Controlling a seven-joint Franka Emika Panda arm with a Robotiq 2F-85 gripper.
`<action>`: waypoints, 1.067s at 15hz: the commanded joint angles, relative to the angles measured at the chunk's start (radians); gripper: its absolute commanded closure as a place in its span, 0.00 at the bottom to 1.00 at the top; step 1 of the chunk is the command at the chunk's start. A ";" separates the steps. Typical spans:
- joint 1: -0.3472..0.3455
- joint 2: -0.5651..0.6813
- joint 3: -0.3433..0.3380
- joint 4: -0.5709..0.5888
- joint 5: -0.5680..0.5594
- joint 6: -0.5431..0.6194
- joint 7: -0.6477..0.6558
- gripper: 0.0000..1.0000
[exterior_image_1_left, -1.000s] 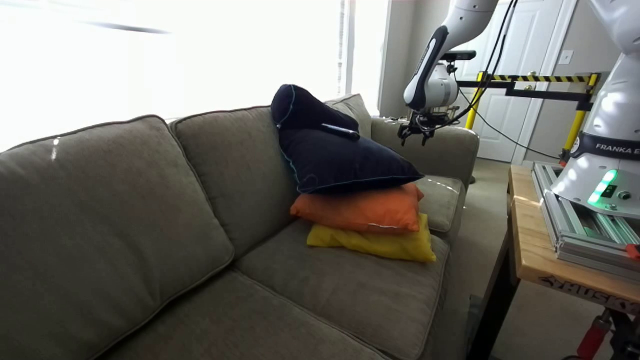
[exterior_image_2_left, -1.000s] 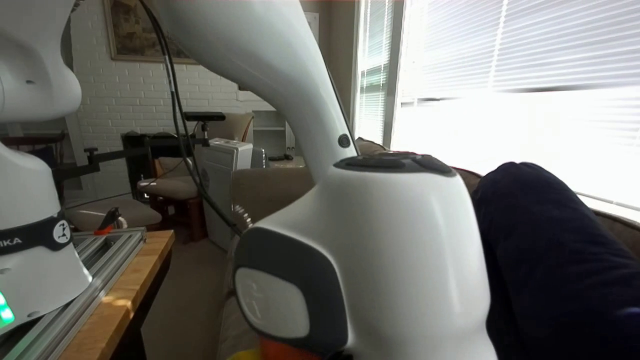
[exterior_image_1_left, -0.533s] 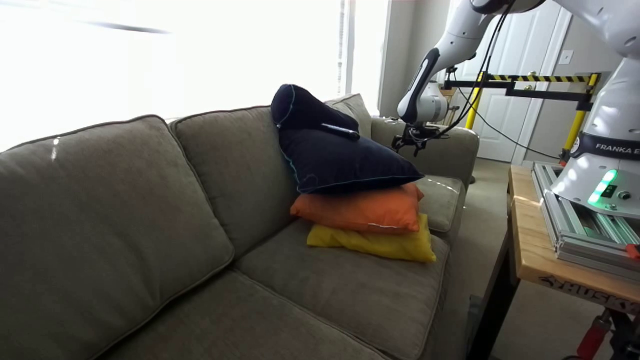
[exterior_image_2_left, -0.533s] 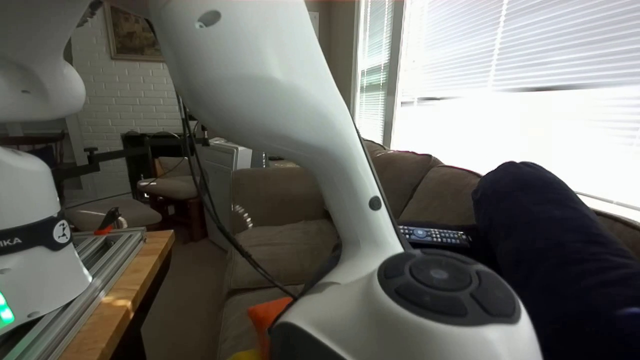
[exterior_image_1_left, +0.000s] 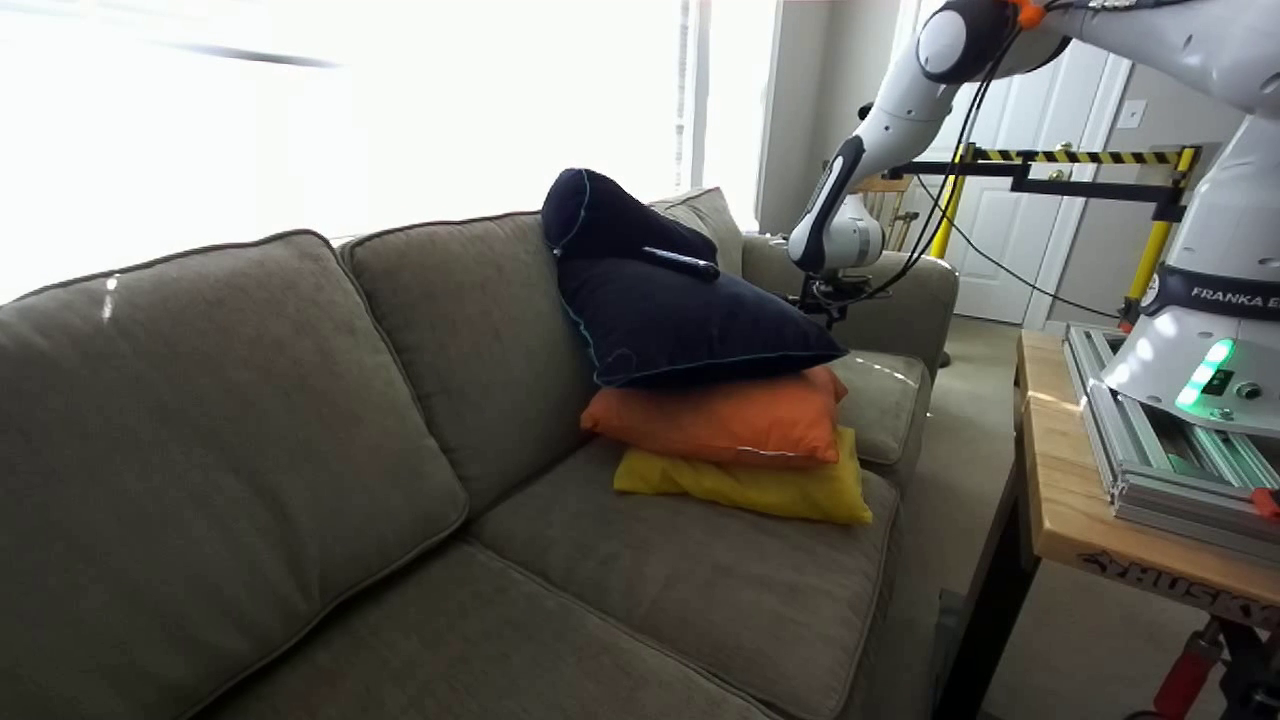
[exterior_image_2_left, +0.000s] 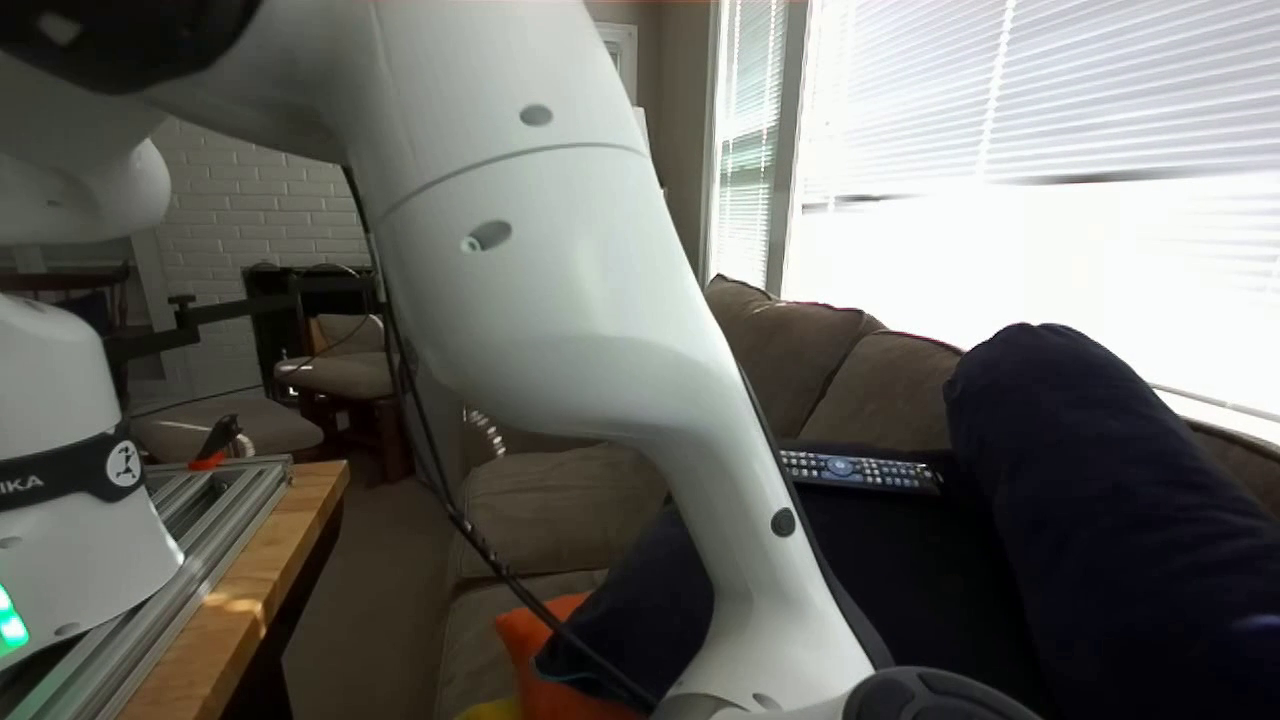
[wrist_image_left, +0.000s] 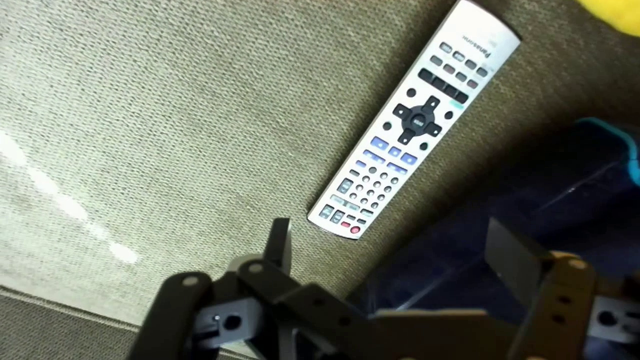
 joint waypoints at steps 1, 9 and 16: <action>0.005 0.014 -0.008 0.019 -0.005 -0.010 0.013 0.00; -0.054 0.082 0.057 0.121 -0.066 -0.035 -0.158 0.00; 0.006 0.225 -0.008 0.279 -0.041 -0.108 -0.025 0.00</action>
